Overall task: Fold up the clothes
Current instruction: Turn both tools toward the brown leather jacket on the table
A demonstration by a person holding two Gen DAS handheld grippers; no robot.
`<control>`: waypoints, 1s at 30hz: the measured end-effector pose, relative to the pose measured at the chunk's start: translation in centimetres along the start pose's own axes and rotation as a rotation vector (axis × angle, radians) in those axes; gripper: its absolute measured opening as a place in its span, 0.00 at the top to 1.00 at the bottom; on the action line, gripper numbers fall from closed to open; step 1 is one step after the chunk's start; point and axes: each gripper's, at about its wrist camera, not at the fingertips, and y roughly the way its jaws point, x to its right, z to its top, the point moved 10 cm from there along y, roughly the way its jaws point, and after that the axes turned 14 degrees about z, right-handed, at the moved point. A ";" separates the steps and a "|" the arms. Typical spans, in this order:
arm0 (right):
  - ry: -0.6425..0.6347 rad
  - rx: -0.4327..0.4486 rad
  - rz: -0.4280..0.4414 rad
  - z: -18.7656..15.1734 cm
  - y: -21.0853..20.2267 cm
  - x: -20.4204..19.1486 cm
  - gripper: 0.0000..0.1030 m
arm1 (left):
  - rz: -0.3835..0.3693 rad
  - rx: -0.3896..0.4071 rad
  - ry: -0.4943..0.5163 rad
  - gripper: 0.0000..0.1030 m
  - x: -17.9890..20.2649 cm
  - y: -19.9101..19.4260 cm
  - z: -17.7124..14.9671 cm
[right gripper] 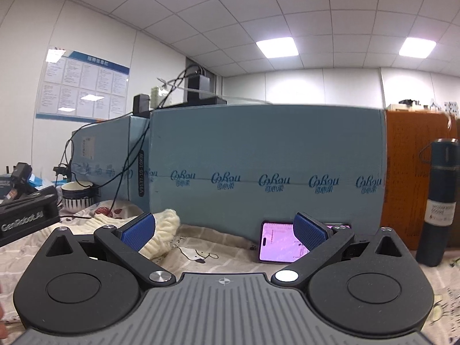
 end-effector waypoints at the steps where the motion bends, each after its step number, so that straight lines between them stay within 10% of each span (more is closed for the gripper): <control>1: -0.008 0.003 0.000 0.4 -0.5 -0.1 0.00 | -0.032 -0.004 -0.038 0.00 -0.1 -0.2 0.2; 22: 0.017 0.072 -0.271 4.9 -17.4 11.0 0.00 | -0.688 -0.147 -0.207 0.00 12.9 -10.5 2.2; 30: -0.055 0.055 -0.595 2.8 -28.8 19.7 0.00 | -1.132 -0.476 -0.239 0.00 23.5 -17.4 -1.4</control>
